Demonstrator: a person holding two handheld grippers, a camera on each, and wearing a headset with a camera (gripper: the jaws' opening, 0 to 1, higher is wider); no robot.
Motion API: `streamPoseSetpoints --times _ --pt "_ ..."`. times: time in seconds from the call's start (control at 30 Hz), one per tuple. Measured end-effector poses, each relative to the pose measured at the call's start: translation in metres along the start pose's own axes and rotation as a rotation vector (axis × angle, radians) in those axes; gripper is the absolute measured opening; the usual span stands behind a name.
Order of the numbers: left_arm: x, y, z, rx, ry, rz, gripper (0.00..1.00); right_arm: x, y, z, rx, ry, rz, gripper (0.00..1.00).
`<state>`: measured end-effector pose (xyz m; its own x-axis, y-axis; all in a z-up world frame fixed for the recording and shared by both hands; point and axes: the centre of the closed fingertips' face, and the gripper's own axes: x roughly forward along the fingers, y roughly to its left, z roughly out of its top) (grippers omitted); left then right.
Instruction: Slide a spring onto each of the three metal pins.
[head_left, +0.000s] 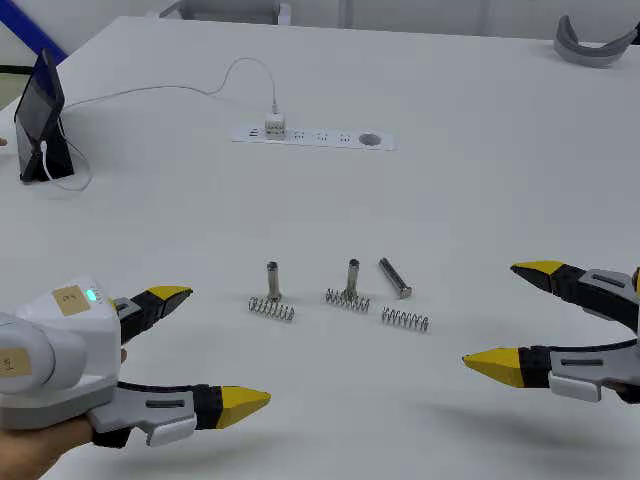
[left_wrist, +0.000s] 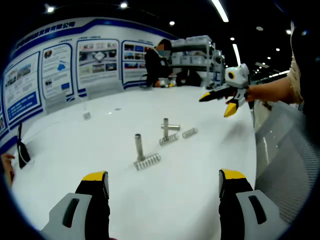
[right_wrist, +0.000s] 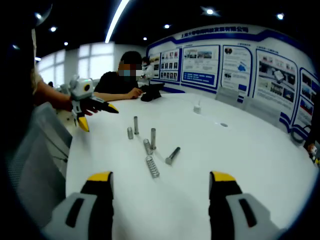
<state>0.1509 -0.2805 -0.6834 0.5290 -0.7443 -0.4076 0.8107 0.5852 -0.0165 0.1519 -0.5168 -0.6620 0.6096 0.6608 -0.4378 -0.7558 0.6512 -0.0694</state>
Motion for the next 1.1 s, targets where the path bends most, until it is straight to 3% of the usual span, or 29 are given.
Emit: streamPoseSetpoints --times 0.7,1.1 --pt "0.000 0.001 0.000 -0.011 -0.009 0.008 0.92 0.002 0.002 0.000 0.001 0.015 -0.003 0.78" --pt "0.001 0.000 0.002 -0.012 -0.016 0.004 0.91 0.007 -0.008 0.010 0.002 0.038 -0.022 0.74"
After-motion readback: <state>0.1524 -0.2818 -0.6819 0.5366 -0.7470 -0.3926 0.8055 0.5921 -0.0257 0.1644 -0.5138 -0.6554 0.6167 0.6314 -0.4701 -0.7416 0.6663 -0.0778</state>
